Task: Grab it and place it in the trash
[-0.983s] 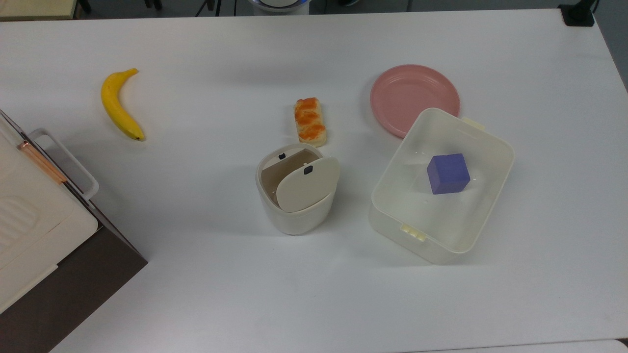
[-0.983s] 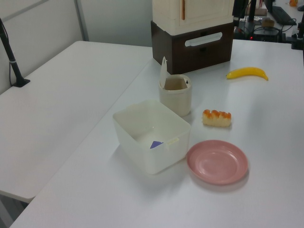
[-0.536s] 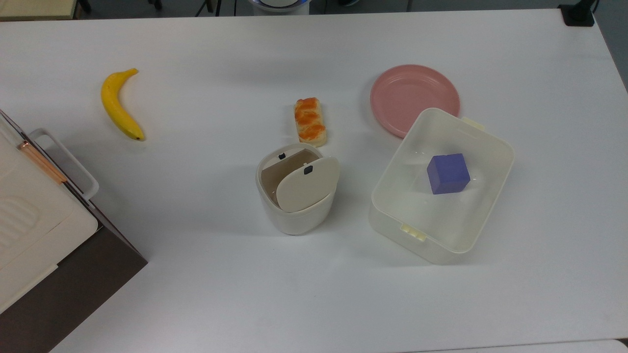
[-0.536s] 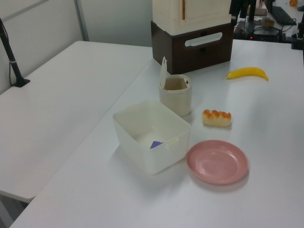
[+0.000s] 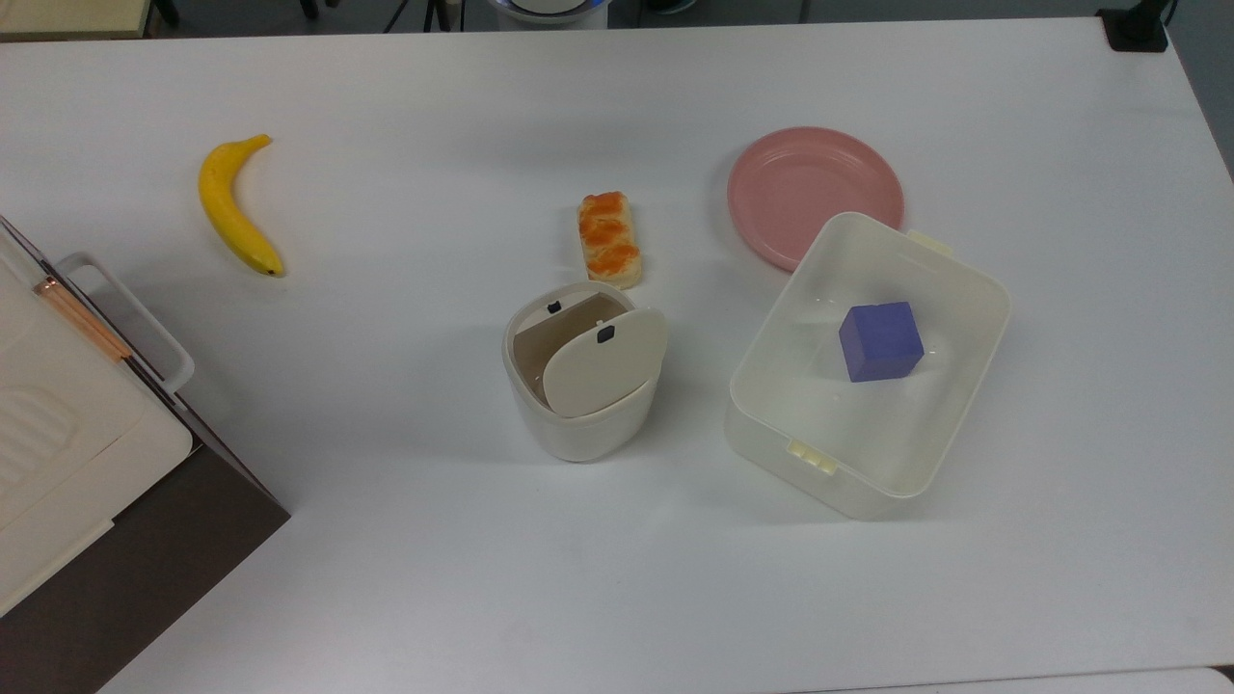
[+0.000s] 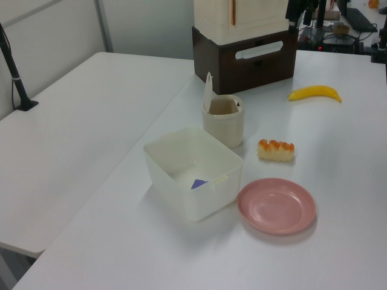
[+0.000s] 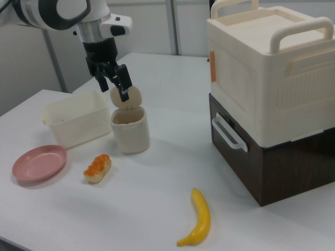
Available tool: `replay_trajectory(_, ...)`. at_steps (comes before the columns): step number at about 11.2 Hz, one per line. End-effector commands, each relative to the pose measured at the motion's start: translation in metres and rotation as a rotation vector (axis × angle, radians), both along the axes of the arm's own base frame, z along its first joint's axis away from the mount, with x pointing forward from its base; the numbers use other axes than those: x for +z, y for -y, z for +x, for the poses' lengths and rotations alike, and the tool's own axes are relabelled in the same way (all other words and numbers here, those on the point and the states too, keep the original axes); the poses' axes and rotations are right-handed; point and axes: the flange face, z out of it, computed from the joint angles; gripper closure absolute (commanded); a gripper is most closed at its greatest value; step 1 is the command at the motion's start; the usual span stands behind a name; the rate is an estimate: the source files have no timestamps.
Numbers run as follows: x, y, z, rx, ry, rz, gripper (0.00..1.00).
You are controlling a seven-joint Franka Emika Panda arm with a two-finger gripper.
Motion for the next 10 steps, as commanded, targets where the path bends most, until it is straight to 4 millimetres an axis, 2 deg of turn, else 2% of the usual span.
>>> replay_trajectory(1, 0.003, -0.014, 0.001, -0.001, 0.024, 0.023, 0.00)
replay_trajectory(6, 0.004, -0.003, 0.002, -0.019, 0.029, 0.025, 0.00)
replay_trajectory(10, 0.000, -0.008, 0.007, -0.013, 0.018, 0.024, 0.00)
